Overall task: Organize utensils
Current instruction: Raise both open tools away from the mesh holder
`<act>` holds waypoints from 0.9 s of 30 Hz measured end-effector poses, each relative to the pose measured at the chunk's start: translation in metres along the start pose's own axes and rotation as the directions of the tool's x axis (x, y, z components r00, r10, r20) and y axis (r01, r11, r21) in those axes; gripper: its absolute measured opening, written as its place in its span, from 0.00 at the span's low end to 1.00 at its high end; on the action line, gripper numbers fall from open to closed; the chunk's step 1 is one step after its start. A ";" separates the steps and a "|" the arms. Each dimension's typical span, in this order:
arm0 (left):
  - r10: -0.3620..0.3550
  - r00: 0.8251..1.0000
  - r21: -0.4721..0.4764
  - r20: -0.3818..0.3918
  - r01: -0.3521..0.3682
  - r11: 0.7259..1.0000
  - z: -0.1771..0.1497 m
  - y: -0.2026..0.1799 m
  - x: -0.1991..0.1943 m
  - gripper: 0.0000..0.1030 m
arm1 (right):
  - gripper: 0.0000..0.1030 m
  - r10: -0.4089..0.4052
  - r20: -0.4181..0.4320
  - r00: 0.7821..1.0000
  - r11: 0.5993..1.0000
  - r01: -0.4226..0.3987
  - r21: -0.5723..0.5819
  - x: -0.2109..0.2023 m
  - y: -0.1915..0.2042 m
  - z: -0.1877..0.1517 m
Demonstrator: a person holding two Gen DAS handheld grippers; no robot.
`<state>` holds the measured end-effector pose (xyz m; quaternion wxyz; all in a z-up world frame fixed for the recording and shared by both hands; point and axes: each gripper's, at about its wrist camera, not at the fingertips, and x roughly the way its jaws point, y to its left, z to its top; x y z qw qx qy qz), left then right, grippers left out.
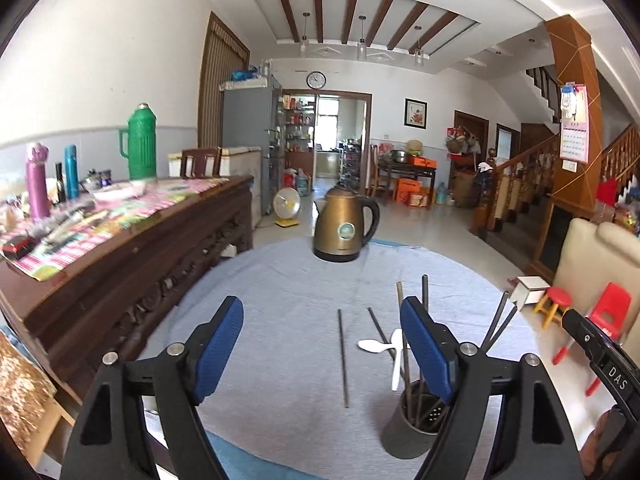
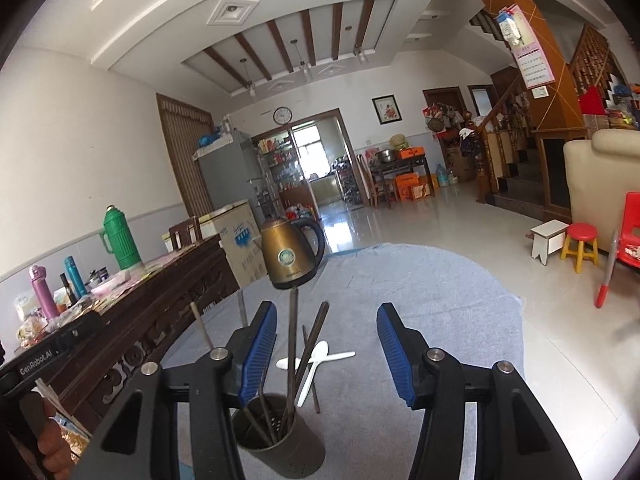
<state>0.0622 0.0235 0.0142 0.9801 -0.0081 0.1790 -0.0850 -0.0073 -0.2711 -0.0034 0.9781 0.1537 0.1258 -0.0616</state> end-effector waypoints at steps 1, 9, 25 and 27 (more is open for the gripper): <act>0.011 1.000 0.008 0.004 -0.011 1.000 0.001 0.000 -0.001 0.81 | 0.55 0.002 -0.006 1.000 1.000 -0.002 -0.002 -0.001 0.001 -0.001; 0.067 0.998 0.053 0.013 -0.068 0.996 0.001 -0.004 -0.001 0.82 | 0.55 0.031 -0.058 0.998 0.998 -0.035 -0.056 0.002 0.024 -0.012; 0.119 0.989 0.059 -0.084 -0.114 0.992 -0.017 0.000 0.023 0.82 | 0.55 0.089 -0.110 0.990 0.992 -0.098 -0.083 0.007 0.040 -0.034; 0.121 0.988 0.063 -0.091 -0.116 0.991 -0.018 -0.001 0.027 0.82 | 0.55 0.090 -0.111 0.990 0.992 -0.099 -0.076 0.009 0.039 -0.033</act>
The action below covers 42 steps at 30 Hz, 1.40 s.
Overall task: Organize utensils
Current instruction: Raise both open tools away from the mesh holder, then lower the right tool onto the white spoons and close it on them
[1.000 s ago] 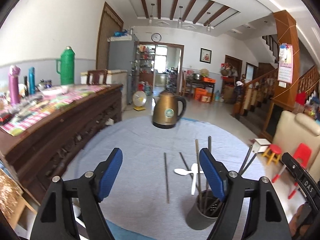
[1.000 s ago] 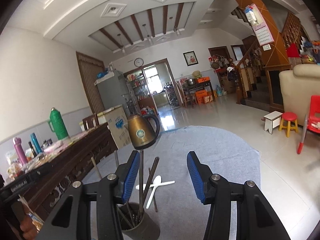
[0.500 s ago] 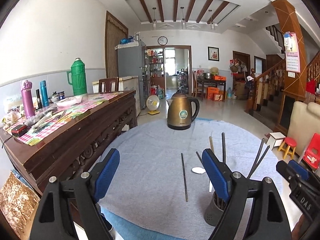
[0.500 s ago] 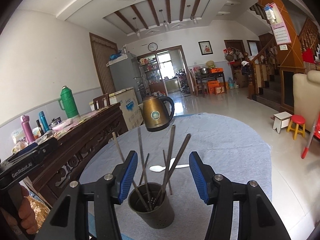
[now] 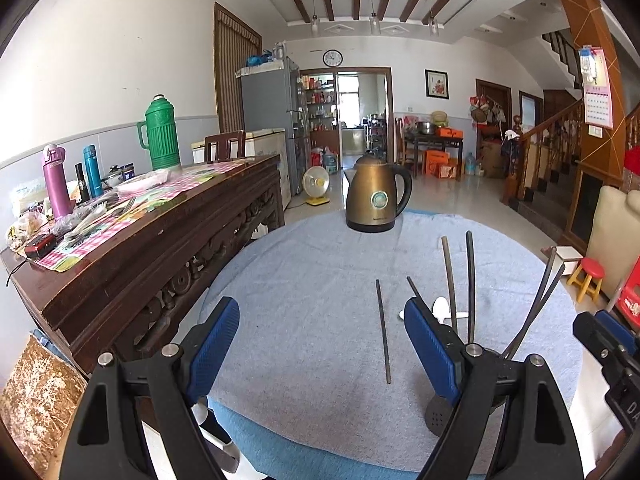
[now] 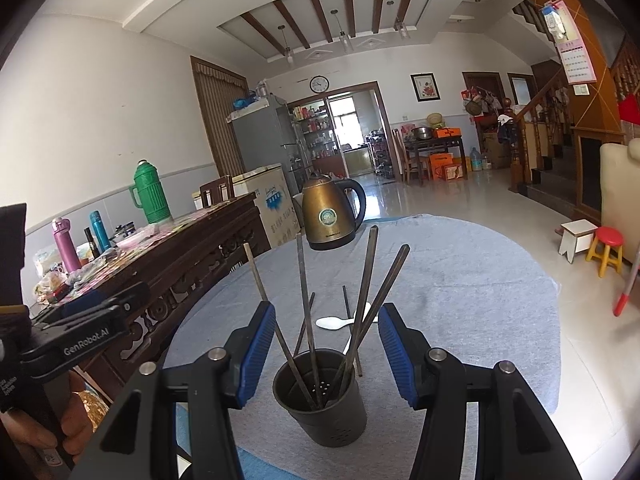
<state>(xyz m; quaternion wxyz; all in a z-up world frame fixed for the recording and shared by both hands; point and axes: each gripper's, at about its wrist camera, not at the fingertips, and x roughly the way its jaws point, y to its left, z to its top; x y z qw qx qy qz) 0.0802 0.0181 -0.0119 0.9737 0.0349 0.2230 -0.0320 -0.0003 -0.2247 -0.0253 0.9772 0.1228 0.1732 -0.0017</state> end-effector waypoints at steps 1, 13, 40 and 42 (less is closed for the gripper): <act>0.001 1.000 0.001 -0.003 -0.001 1.000 -0.001 0.000 0.001 0.82 | 0.55 0.000 0.000 1.000 1.000 0.000 0.004 0.001 -0.001 0.000; 0.009 0.996 -0.018 -0.094 -0.011 1.000 -0.014 0.009 0.035 0.82 | 0.55 -0.037 0.021 0.999 0.995 0.035 0.090 0.006 -0.034 0.005; -0.458 0.802 -0.235 -0.382 0.395 0.888 -0.033 -0.026 0.226 0.39 | 0.37 0.371 -0.383 0.846 0.870 -0.171 0.463 0.286 -0.173 -0.014; -0.496 0.759 -0.274 -0.421 0.415 0.867 -0.033 -0.034 0.249 0.33 | 0.37 0.399 -0.406 0.822 0.861 -0.183 0.474 0.313 -0.165 -0.017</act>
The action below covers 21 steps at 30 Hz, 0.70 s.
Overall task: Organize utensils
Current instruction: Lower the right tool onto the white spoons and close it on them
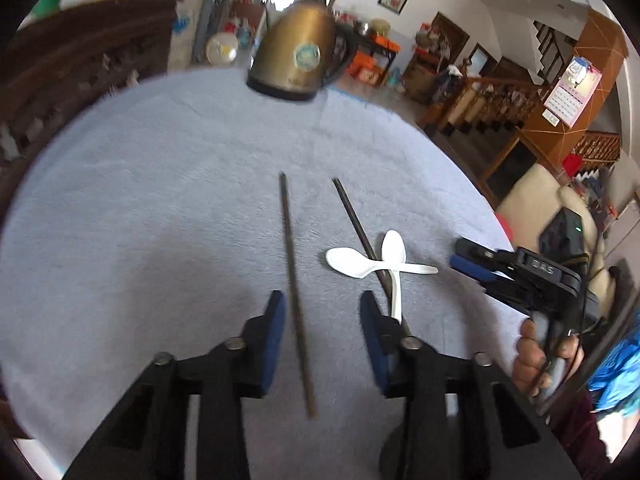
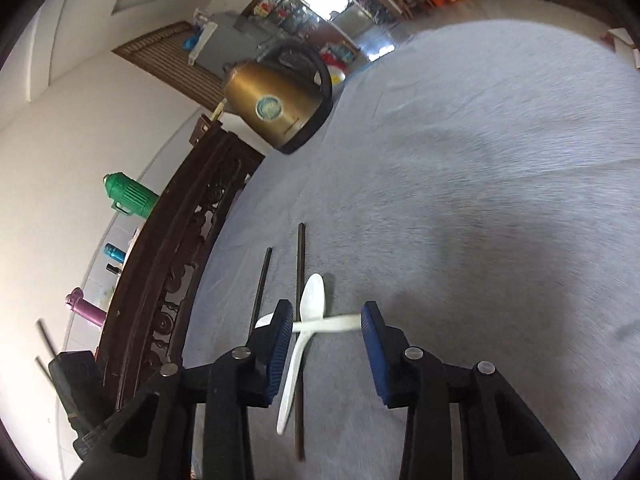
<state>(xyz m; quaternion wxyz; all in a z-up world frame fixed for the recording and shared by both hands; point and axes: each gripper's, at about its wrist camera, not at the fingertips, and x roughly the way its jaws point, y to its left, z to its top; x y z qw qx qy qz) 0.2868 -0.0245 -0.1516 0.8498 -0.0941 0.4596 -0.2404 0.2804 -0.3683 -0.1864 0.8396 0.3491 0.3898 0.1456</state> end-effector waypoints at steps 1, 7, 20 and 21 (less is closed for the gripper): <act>-0.015 1.000 -0.013 -0.017 0.015 1.000 0.003 0.001 0.006 0.32 | 0.37 0.006 -0.013 1.000 1.000 -0.006 0.001 0.009 0.001 0.002; -0.110 0.987 -0.100 -0.114 0.099 0.990 0.017 0.001 0.039 0.32 | 0.37 0.031 -0.055 0.998 0.999 -0.030 0.012 0.052 -0.001 0.020; -0.159 0.969 -0.204 -0.188 0.120 0.972 0.029 -0.006 0.077 0.32 | 0.04 0.033 -0.146 0.989 0.996 -0.044 -0.072 0.082 0.005 0.015; -0.158 0.968 -0.210 -0.193 0.117 0.971 0.029 -0.008 0.080 0.32 | 0.04 0.025 -0.139 0.990 0.995 -0.037 -0.089 0.080 0.007 0.013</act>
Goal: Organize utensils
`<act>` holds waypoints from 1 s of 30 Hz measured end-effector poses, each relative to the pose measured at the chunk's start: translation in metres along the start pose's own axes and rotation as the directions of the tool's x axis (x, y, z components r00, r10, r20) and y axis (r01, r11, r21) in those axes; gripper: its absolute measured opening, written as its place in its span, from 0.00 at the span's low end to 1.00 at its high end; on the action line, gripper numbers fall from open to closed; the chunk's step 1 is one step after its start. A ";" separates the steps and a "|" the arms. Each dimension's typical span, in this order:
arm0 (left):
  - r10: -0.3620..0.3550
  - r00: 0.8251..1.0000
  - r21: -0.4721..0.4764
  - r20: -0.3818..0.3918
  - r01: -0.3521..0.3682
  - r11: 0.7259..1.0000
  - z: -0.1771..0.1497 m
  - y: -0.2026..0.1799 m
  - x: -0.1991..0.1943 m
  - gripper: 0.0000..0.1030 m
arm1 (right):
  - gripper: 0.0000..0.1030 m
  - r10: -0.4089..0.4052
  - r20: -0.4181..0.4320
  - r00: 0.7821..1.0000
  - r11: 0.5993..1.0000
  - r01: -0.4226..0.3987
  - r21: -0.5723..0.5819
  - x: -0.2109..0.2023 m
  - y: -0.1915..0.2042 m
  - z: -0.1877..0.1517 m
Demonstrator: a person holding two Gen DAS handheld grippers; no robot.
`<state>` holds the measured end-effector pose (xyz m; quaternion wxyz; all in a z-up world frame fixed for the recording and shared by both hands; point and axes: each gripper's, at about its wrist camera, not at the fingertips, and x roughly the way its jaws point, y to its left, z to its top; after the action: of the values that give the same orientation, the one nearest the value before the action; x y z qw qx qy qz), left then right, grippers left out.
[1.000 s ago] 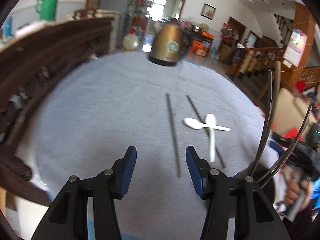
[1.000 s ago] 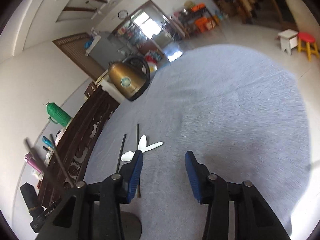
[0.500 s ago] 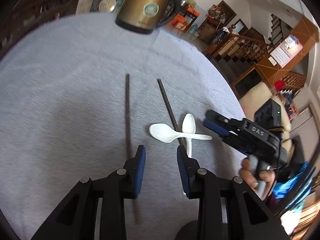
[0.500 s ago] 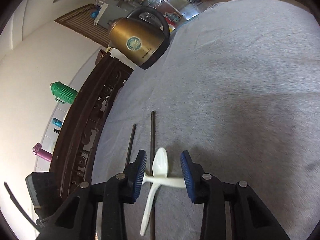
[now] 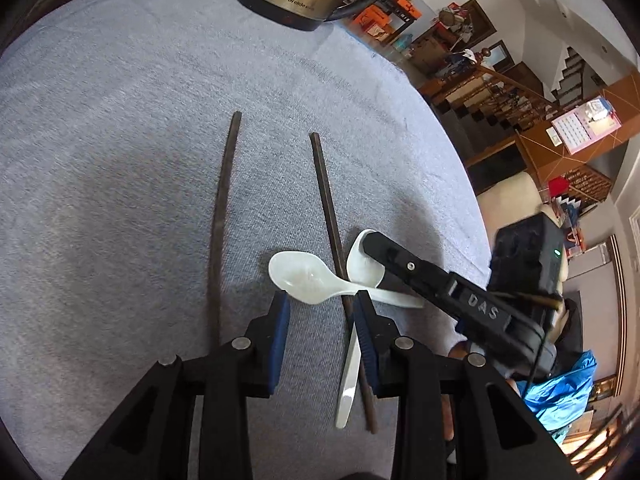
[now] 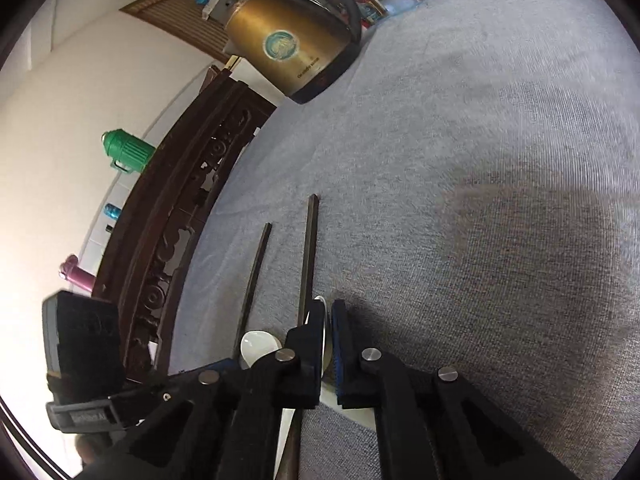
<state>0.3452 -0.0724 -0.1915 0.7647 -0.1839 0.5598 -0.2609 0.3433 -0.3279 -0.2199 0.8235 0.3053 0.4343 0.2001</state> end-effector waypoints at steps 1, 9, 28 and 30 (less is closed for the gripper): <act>-0.001 1.000 -0.010 -0.005 0.001 1.000 0.001 0.000 0.003 0.32 | 0.04 -0.005 0.007 1.000 1.000 0.005 -0.011 -0.001 0.002 -0.001; 0.006 1.000 -0.130 0.025 -0.003 0.991 0.009 0.008 0.010 0.21 | 0.04 0.009 0.108 0.994 0.999 -0.012 0.029 -0.022 -0.012 -0.001; 0.017 0.996 -0.190 0.086 0.000 0.982 0.029 0.006 0.028 0.04 | 0.04 0.024 0.106 0.994 1.000 -0.024 0.000 -0.019 -0.006 -0.002; 0.030 0.996 -0.169 0.088 -0.015 0.985 0.029 0.002 0.028 0.03 | 0.04 0.021 0.107 0.994 1.000 -0.020 -0.010 -0.018 -0.004 -0.002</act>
<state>0.3800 -0.0881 -0.2049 0.7738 -0.2531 0.5468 -0.1955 0.3326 -0.3409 -0.2127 0.8448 0.3164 0.3855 0.1940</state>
